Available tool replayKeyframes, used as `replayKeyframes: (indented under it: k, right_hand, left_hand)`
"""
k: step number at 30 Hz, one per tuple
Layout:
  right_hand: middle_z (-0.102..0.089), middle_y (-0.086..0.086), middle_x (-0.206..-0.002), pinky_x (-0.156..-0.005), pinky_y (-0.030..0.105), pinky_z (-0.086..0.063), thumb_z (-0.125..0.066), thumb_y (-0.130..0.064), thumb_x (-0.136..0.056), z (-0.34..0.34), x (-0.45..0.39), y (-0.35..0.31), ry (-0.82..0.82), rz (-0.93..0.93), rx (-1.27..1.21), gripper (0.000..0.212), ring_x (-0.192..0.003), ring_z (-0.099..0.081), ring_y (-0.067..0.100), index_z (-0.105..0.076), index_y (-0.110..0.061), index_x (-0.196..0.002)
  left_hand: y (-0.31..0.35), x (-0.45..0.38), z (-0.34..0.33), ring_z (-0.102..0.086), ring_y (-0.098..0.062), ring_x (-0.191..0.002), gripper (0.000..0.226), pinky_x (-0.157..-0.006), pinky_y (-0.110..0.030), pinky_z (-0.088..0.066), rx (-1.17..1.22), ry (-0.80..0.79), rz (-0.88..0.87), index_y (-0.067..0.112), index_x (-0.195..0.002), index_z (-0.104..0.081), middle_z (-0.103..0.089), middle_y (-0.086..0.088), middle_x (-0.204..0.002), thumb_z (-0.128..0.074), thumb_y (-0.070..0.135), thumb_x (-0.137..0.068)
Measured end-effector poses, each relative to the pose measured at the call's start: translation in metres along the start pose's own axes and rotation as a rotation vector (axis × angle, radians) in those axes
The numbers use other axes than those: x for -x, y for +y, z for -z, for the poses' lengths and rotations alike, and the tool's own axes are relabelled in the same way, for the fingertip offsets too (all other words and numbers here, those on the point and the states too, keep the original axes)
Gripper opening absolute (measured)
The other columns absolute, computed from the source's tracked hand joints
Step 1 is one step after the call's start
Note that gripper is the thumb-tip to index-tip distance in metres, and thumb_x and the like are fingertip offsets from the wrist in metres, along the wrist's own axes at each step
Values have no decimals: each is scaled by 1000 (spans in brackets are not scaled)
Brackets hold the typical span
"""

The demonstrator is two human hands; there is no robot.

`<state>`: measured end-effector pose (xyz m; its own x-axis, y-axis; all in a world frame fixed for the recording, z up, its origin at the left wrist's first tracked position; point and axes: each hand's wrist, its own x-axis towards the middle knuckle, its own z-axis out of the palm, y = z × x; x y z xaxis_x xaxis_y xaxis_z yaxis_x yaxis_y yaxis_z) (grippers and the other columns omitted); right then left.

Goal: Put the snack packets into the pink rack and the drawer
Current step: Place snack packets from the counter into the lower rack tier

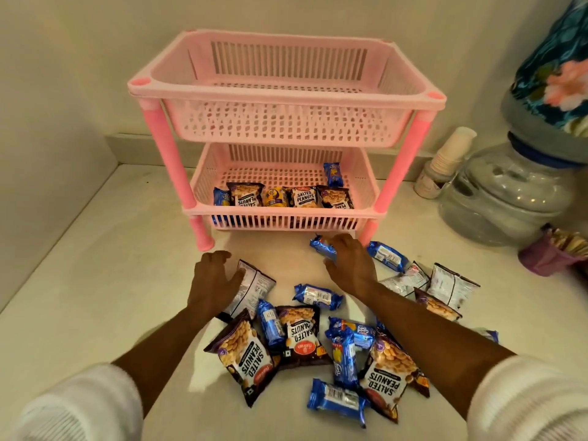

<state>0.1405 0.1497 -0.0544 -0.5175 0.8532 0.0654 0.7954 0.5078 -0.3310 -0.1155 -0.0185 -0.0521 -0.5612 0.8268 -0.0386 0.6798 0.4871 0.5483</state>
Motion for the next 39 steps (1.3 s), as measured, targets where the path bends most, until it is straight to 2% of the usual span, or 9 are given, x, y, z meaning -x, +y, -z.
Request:
replayKeyframes:
  k: [5,10,15,20,24,27,33,37,39]
  right_hand:
    - [-60,1,-133,-90,42,-54,-72,-31,-88,-8,-8,3,9,-68,-39,50,-120,-59,25,-51,-25,-133]
    - [-68,-1,-113,-81,38,-56,-73,-33,-87,-7,-14,-3,34,-95,-36,32,-103,-65,22,-55,-24,-112]
    - [-69,-2,-109,-78,36,-55,-74,-36,-85,-7,-7,-4,-22,-74,-35,36,-99,-66,22,-54,-25,-114]
    - [-71,-7,-109,-75,30,-51,-77,-40,-76,1,1,-5,-49,-16,-133,53,-99,-67,16,-54,-27,-122]
    - [-70,-12,-107,-75,28,-57,-82,-46,-71,14,5,-18,31,36,-303,57,-93,-67,5,-57,-29,-119]
    - [-68,-16,-105,-74,27,-58,-80,-50,-71,24,7,-31,123,63,-454,52,-89,-65,-1,-59,-32,-114]
    - [-67,-18,-97,-73,21,-56,-80,-45,-77,48,-1,-55,274,98,-705,42,-89,-64,-1,-60,-31,-111]
    - [-68,-10,-99,-73,16,-53,-82,-38,-80,66,-25,-58,313,21,-807,47,-88,-65,1,-61,-19,-117]
    - [-66,-11,-92,-68,13,-51,-82,-34,-81,75,-39,-59,304,-52,-883,42,-82,-65,0,-59,-20,-113]
  left_hand:
    - [-1,-7,-4,-64,-28,-105,70,-90,-38,-51,20,-174,182,9,-123,-62,-68,-9,-114,-60,66,-82]
    - [7,-2,-3,-59,-12,-84,47,-62,-25,-42,51,-313,182,24,-97,-61,-68,-1,-104,-71,64,-74]
    - [13,1,-4,-51,-26,-126,78,-93,-27,-39,124,-405,235,13,-140,-46,-51,-9,-143,-74,52,-79]
    - [22,1,7,-57,-27,-119,48,-105,-42,-45,268,-415,234,10,-132,-54,-60,-11,-132,-69,28,-90]
    - [43,-1,26,-67,-22,-101,29,-92,-38,-54,483,-396,190,12,-121,-60,-69,-10,-119,-64,13,-93]
    - [68,-7,41,-73,-12,-82,29,-65,-27,-58,643,-403,182,14,-120,-60,-74,-3,-104,-65,9,-91]
    - [126,-22,63,-65,-41,-107,41,-92,-59,-53,828,-374,256,13,-123,-47,-64,-20,-119,-64,19,-87]
    - [154,-33,85,-69,-31,-74,30,-66,-42,-59,1083,-486,297,3,-109,-57,-69,-15,-86,-45,14,-84]
    - [162,-43,93,-67,-32,-76,34,-75,-46,-56,1180,-585,267,5,-107,-61,-68,-14,-85,-40,14,-81]
